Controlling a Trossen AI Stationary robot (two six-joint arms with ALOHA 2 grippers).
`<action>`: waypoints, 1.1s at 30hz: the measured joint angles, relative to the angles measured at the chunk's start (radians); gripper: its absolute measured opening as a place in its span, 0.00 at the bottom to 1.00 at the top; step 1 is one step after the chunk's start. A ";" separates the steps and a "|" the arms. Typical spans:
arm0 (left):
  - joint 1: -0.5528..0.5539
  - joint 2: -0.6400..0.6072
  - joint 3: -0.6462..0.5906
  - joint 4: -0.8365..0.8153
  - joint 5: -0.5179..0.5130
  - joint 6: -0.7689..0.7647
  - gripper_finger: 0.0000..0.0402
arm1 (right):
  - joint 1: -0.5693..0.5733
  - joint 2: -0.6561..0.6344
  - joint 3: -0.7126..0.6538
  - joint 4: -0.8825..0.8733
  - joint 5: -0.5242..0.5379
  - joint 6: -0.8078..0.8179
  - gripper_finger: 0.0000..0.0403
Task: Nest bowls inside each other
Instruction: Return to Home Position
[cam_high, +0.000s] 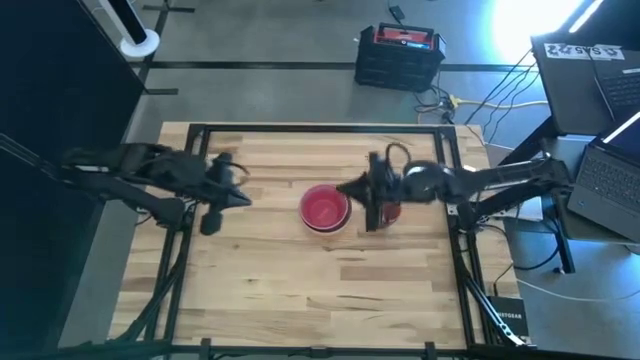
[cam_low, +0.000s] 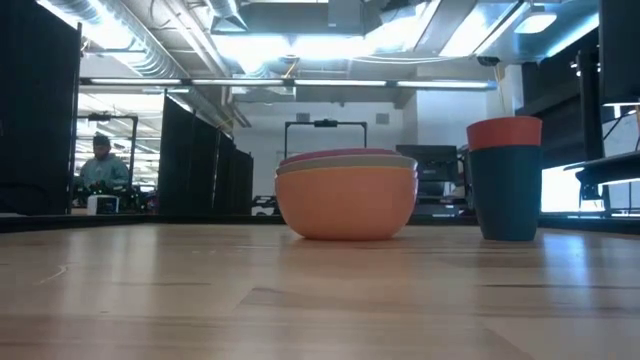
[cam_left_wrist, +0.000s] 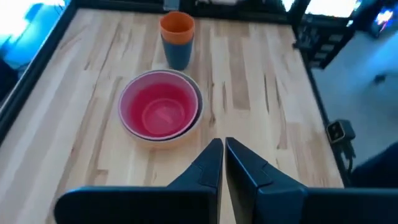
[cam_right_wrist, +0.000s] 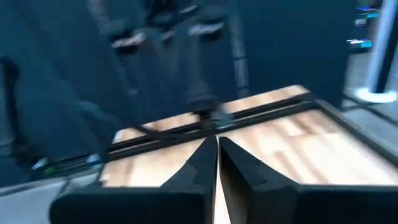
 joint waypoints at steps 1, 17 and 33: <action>0.010 -0.050 -0.035 0.021 0.000 -0.007 0.00 | -0.010 -0.029 0.000 -0.028 0.014 -0.001 0.00; 0.134 -0.633 -0.455 0.278 -0.026 -0.132 0.00 | -0.097 -0.553 -0.182 -0.268 0.186 0.066 0.00; 0.127 -0.666 -0.684 0.355 -0.034 -0.252 0.00 | -0.097 -0.925 -0.640 -0.058 0.158 0.173 0.00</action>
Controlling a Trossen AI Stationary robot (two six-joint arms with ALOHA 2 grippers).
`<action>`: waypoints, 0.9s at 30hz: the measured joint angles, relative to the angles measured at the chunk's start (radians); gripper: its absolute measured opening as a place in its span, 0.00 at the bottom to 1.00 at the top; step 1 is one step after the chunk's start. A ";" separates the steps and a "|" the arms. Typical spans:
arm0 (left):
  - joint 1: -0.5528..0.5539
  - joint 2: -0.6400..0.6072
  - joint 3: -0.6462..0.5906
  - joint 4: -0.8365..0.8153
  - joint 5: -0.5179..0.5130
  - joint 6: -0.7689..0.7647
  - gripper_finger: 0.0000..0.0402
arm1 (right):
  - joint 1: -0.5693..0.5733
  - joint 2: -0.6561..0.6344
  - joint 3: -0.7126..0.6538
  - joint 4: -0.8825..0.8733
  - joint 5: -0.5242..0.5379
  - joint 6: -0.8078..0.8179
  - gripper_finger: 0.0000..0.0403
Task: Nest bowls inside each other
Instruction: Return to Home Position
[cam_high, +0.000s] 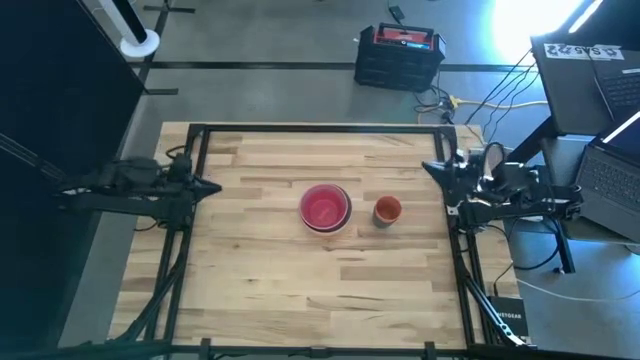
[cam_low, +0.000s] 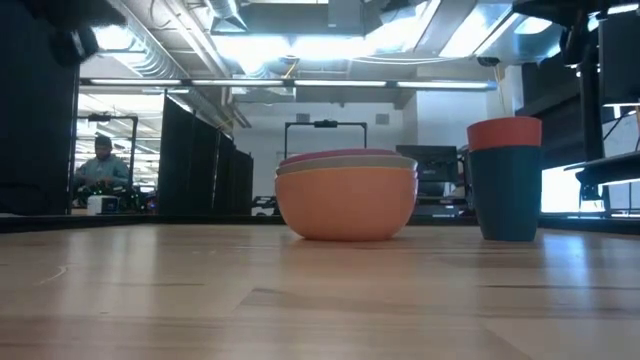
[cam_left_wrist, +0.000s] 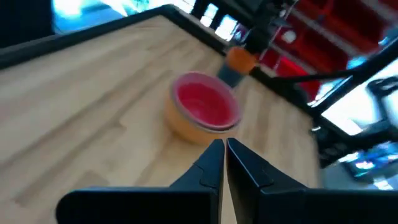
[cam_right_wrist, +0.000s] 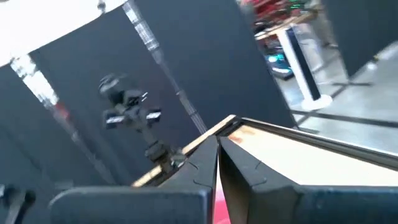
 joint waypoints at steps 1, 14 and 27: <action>-0.001 -0.001 -0.025 0.023 0.003 0.020 0.00 | 0.000 -0.003 -0.023 0.029 -0.009 -0.012 0.00; -0.006 -0.087 -0.310 0.381 0.142 0.209 0.00 | 0.000 -0.022 -0.278 0.370 -0.152 -0.177 0.00; -0.006 -0.288 -0.440 0.397 0.146 0.151 0.00 | -0.001 -0.110 -0.378 0.361 -0.254 -0.215 0.00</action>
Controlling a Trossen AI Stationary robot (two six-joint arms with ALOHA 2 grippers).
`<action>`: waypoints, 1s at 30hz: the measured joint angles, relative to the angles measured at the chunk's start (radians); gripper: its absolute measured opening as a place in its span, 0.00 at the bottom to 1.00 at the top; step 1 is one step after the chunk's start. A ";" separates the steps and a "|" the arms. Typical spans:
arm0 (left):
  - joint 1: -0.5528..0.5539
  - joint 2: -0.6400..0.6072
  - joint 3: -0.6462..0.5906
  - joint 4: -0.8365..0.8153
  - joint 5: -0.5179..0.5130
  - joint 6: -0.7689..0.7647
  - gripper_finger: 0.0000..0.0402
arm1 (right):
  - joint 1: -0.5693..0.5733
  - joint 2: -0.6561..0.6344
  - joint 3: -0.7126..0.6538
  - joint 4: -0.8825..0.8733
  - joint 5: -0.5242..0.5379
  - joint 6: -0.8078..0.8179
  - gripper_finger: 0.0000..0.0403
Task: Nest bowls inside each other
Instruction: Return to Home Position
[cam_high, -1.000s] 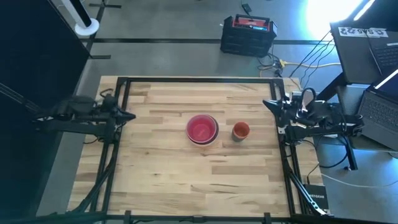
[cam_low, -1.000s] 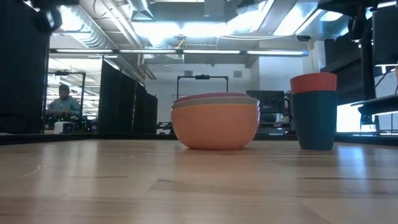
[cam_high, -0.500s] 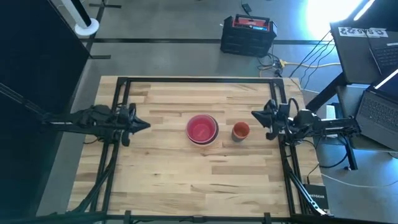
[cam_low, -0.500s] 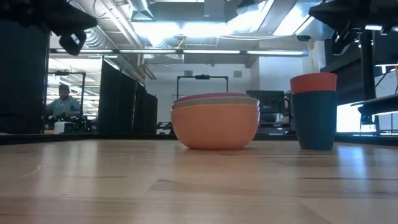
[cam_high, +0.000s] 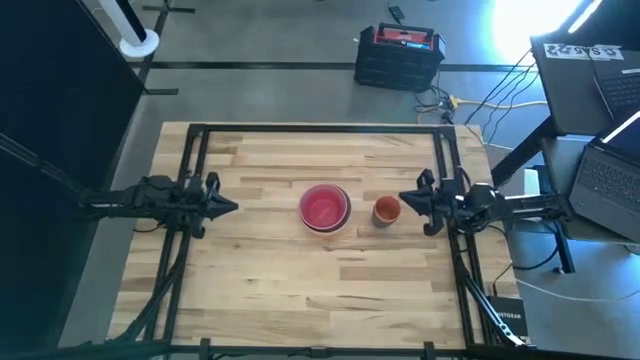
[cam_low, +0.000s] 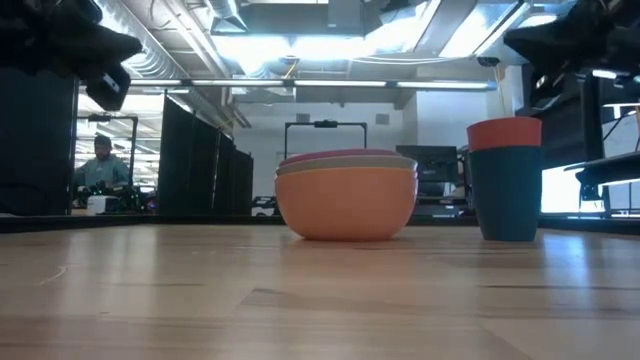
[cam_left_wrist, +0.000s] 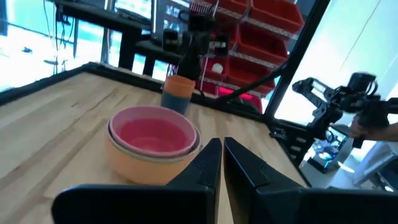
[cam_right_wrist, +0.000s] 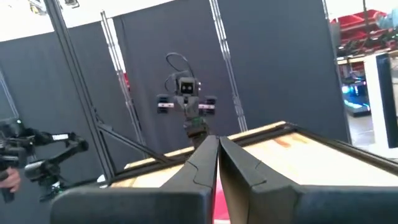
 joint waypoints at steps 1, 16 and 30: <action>0.000 0.000 -0.001 0.001 0.000 -0.002 0.00 | 0.000 -0.009 -0.003 -0.021 -0.004 0.000 0.00; 0.002 -0.002 -0.009 0.005 -0.017 -0.033 0.00 | -0.044 -0.084 -0.027 -0.225 -0.133 -0.007 0.00; 0.008 -0.002 -0.056 0.057 -0.132 0.119 0.00 | -0.051 -0.084 -0.027 -0.228 -0.143 0.019 0.00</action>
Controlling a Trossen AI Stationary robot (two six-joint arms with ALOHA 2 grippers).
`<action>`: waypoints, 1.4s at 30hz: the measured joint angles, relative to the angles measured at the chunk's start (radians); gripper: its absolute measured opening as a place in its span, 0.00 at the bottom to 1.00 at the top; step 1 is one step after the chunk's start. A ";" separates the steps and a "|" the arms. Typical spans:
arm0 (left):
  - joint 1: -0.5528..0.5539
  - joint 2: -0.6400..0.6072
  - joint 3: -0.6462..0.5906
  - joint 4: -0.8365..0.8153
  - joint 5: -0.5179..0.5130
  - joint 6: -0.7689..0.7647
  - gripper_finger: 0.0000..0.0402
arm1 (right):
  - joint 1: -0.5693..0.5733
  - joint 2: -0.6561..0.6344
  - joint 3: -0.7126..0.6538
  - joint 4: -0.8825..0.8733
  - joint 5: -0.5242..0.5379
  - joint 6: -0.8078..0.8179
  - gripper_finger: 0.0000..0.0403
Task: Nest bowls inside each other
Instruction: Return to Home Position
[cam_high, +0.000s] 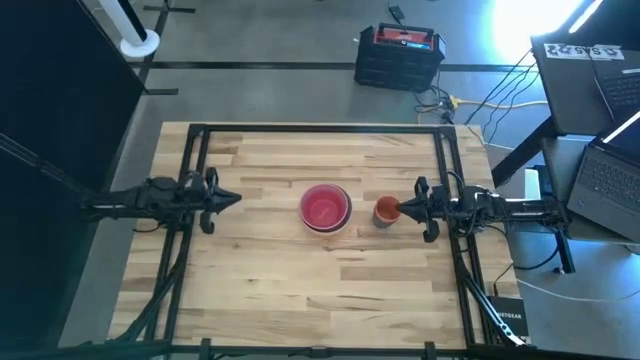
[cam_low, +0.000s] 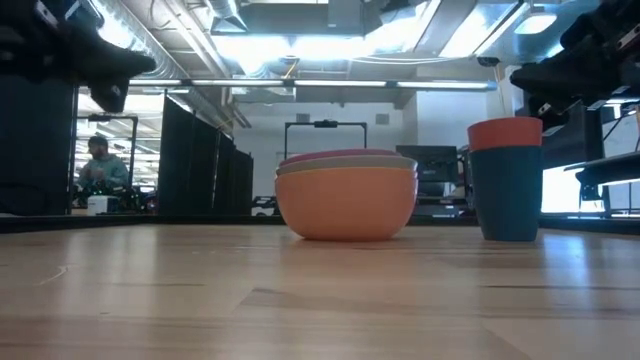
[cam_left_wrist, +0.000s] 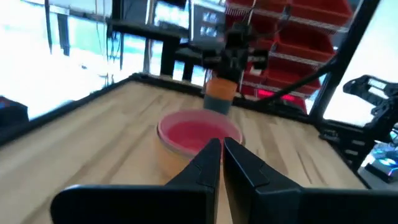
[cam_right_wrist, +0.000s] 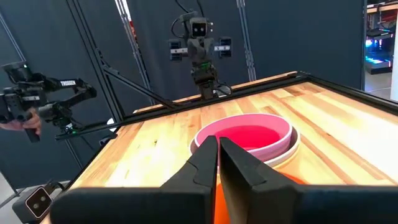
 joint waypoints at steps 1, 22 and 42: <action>0.000 0.000 -0.014 0.017 0.009 0.000 0.00 | 0.000 0.000 0.000 0.000 0.000 0.000 0.00; 0.022 0.001 -0.132 0.157 0.139 0.107 0.00 | 0.000 0.000 0.000 -0.001 0.000 0.000 0.00; 0.048 0.002 -0.132 0.154 0.139 0.170 0.00 | 0.000 0.000 0.000 -0.001 0.000 0.000 0.00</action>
